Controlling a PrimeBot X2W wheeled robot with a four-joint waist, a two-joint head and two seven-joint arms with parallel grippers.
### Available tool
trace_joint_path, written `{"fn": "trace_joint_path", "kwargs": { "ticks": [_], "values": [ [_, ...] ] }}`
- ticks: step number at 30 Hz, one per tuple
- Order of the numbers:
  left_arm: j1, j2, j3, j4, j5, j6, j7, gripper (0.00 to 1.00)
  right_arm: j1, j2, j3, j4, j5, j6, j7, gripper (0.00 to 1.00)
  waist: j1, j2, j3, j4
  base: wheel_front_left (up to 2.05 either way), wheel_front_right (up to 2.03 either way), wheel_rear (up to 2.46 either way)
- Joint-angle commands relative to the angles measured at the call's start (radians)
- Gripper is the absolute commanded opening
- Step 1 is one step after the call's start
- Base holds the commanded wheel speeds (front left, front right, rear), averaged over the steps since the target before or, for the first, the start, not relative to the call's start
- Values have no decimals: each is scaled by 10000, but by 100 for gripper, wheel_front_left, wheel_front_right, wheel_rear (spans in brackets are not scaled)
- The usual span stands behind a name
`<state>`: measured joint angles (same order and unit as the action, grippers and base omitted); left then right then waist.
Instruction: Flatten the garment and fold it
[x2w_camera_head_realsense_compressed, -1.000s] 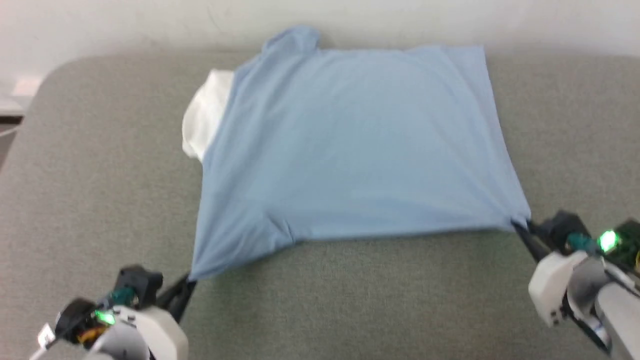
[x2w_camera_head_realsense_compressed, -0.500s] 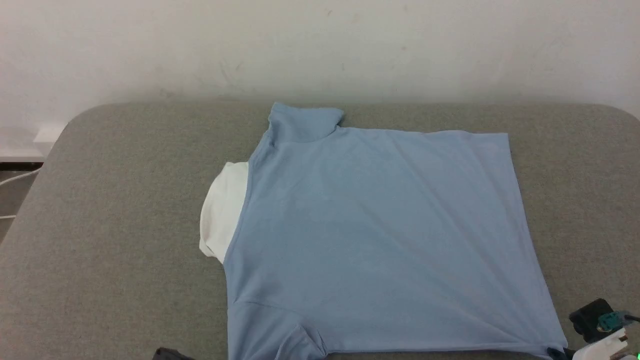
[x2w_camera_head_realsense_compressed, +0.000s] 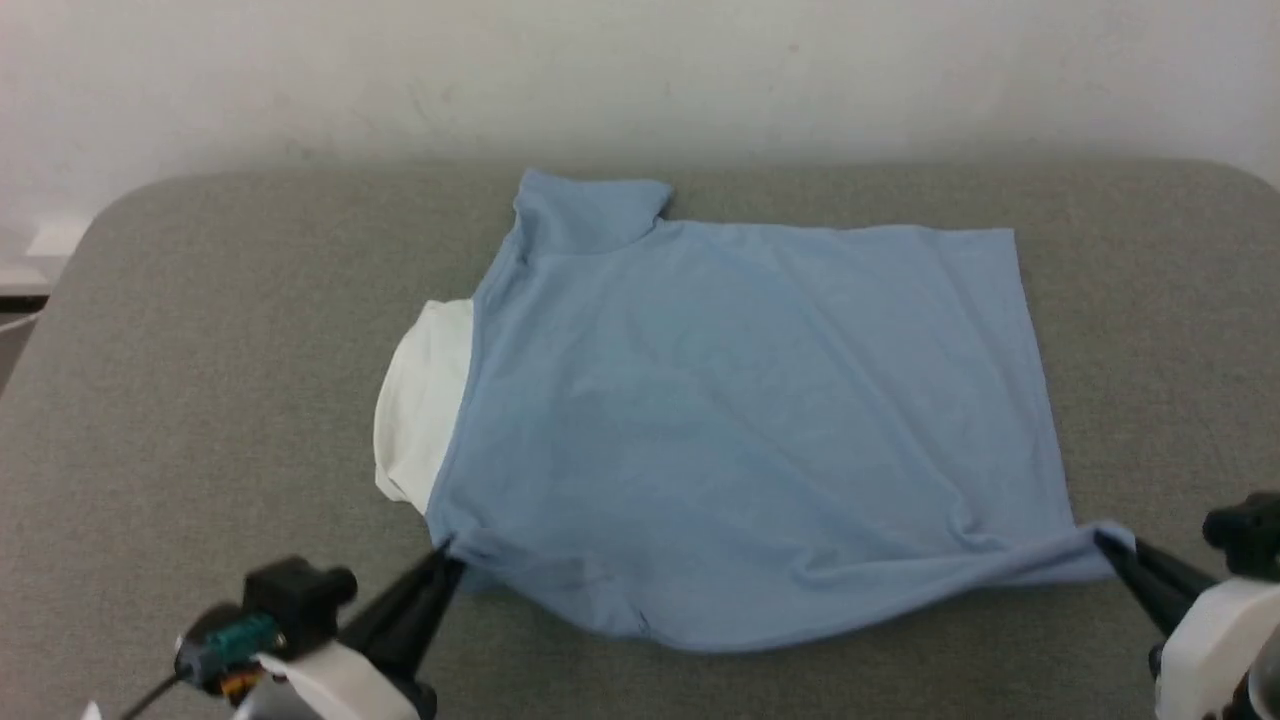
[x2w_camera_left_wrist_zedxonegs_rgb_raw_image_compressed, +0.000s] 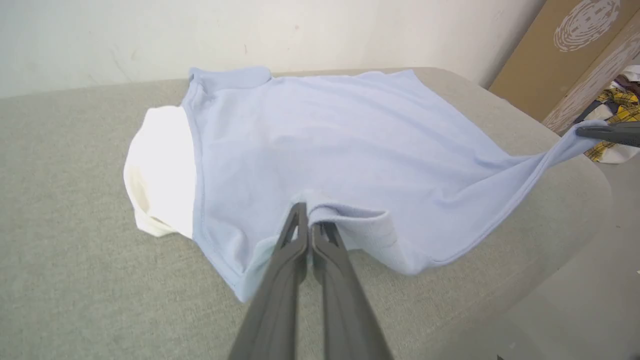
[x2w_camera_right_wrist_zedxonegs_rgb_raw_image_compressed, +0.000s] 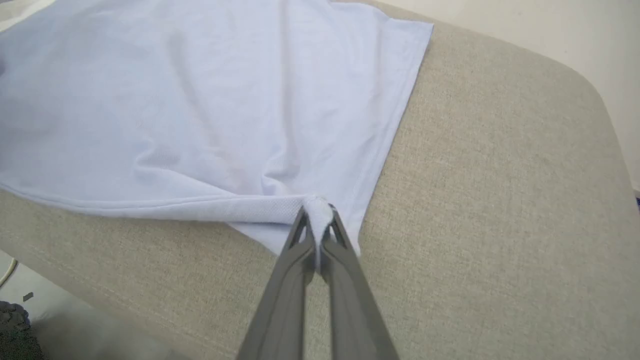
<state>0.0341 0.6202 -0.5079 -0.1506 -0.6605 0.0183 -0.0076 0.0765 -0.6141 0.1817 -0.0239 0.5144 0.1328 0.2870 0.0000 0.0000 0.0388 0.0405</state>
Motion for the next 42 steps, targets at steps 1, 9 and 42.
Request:
{"fn": "trace_joint_path", "kwargs": {
  "ticks": [1, 9, 42],
  "values": [
    [-590, -114, 184, 93, 238, -76, -330, 0, -457, 44, -83, -68, 79, -21, -299, 0, 0, 0, 556, -134, 0, 0, 0],
    [-2426, -416, 619, 769, 432, -238, -744, 0, -1968, 244, -104, 480, 136, -21, -510, 0, 0, 0, 1916, -330, 0, 0, 0],
    [-5680, -2312, 120, 7361, 972, -91, -1414, 100, -5287, 830, 1933, 4751, 343, -21, -1901, 100, 0, 0, 2230, -298, 0, 0, 0]
  ]
}}
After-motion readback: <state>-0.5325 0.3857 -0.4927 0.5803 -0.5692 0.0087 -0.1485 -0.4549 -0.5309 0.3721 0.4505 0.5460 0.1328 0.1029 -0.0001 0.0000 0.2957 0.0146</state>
